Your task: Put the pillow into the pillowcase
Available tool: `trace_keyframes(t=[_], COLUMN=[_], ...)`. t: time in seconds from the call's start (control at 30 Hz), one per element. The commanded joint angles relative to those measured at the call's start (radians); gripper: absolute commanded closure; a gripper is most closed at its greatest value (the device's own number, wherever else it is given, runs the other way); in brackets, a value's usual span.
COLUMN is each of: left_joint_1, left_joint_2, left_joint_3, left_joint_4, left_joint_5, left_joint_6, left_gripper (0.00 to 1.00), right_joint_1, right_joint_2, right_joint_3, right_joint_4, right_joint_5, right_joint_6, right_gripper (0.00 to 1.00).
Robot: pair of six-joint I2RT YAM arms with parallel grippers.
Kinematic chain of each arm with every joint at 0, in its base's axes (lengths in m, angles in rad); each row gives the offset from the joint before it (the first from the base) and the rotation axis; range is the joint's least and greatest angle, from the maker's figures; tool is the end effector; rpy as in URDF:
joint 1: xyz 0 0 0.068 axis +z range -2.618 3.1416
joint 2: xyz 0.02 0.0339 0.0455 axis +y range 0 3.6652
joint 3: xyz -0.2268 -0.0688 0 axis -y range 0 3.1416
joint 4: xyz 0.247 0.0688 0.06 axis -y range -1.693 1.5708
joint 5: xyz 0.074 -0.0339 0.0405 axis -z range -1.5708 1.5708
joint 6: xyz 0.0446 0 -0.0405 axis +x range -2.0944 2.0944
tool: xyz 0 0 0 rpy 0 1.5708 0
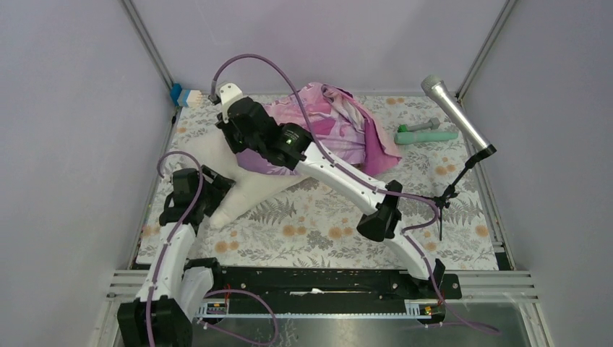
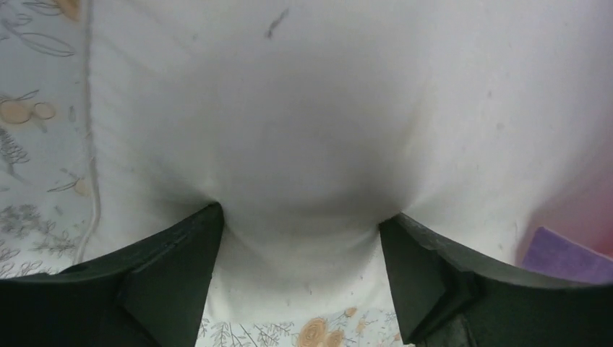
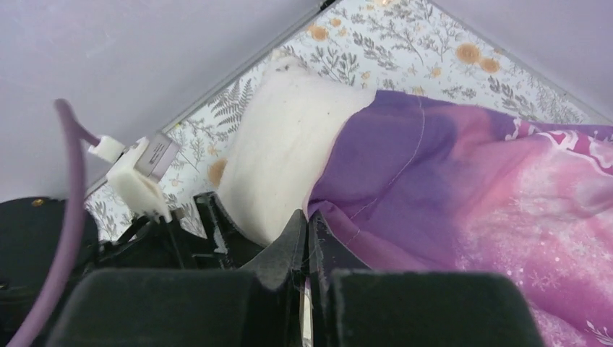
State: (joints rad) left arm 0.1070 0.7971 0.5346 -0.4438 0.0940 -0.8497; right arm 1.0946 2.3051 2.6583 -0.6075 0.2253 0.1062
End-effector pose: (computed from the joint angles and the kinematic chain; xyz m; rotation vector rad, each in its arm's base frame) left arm 0.2050 0.0178 0.1927 -1.0242 2.0848 -0.4905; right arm 0.2365 0.4368 0.3940 -0.7387 1.7139 0.6387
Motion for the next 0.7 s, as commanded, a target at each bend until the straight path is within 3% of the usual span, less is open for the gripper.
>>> trace_keyframes(t=[0.0, 0.1, 0.13, 0.23, 0.27, 0.3, 0.33, 0.37, 0.53, 0.67], left_joint_1=[-0.038, -0.038, -0.039, -0.037, -0.036, -0.038, -0.037, -0.037, -0.036, -0.036], left_joint_2=[0.087, 0.105, 0.11, 0.129, 0.137, 0.145, 0.152, 0.16, 0.196, 0.211], left_joint_3=[-0.006, 0.048, 0.063, 0.096, 0.104, 0.115, 0.129, 0.146, 0.263, 0.3], left_joint_4=[0.151, 0.155, 0.151, 0.157, 0.169, 0.179, 0.186, 0.193, 0.164, 0.165], left_joint_5=[0.064, 0.064, 0.067, 0.117, 0.138, 0.157, 0.171, 0.181, 0.184, 0.199], left_joint_6=[-0.115, -0.152, -0.175, -0.26, -0.301, -0.327, -0.348, -0.362, -0.36, -0.363], left_gripper=[0.44, 0.9, 0.99, 1.0, 1.0, 1.0, 1.0, 1.0, 1.0, 1.0], right_joint_1=[0.002, -0.014, -0.013, -0.013, -0.013, -0.013, -0.012, -0.01, -0.01, -0.023], right_joint_2=[-0.019, -0.139, -0.184, -0.307, -0.349, -0.39, -0.442, -0.498, -0.824, -0.916], right_joint_3=[-0.05, -0.265, -0.348, -0.52, -0.568, -0.625, -0.692, -0.767, -1.266, -1.546], right_joint_4=[0.056, 0.056, 0.056, 0.056, 0.056, 0.056, 0.215, 0.207, 0.412, 0.513], right_joint_5=[-0.022, -0.022, -0.022, -0.022, -0.022, -0.124, -0.1, -0.069, 0.104, 0.216], right_joint_6=[0.011, 0.011, 0.011, 0.011, 0.146, 0.196, 0.201, 0.203, 0.253, 0.318], right_gripper=[1.0, 1.0, 1.0, 1.0, 1.0, 1.0, 0.51, 0.3, 0.15, 0.11])
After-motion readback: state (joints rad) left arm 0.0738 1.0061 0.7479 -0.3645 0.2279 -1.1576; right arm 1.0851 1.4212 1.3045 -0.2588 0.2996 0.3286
